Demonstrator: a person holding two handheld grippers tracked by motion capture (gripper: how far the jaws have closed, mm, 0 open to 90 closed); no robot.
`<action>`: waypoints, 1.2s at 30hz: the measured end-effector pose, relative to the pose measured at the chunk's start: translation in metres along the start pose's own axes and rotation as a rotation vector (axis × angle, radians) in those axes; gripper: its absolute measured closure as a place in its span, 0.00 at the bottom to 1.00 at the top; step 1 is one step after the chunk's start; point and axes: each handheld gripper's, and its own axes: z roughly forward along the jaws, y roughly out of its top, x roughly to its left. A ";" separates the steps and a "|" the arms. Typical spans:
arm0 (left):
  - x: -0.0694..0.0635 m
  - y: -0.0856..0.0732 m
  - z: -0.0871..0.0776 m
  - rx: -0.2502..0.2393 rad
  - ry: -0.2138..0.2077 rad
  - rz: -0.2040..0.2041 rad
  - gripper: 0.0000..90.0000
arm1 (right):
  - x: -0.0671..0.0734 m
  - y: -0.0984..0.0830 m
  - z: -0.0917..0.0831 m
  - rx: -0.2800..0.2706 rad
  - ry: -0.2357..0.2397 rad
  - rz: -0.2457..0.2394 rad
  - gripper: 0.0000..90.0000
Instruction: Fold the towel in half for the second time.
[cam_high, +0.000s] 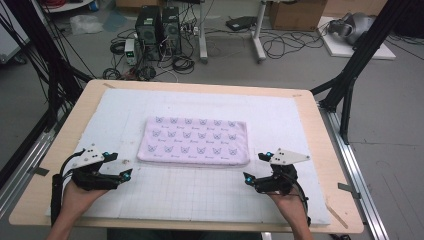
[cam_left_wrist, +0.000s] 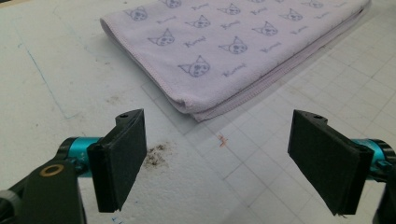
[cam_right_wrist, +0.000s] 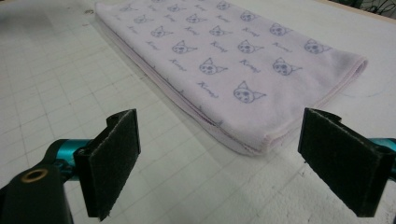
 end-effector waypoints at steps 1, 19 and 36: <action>0.000 0.000 0.000 -0.002 0.002 -0.002 0.21 | 0.001 -0.001 -0.001 -0.002 0.000 0.001 0.14; -0.007 -0.004 -0.013 -0.022 0.016 0.003 0.15 | 0.008 -0.009 -0.025 -0.045 -0.028 0.001 0.13; -0.006 -0.009 -0.017 -0.016 0.024 -0.004 0.15 | 0.006 -0.017 -0.033 -0.050 -0.036 0.016 0.14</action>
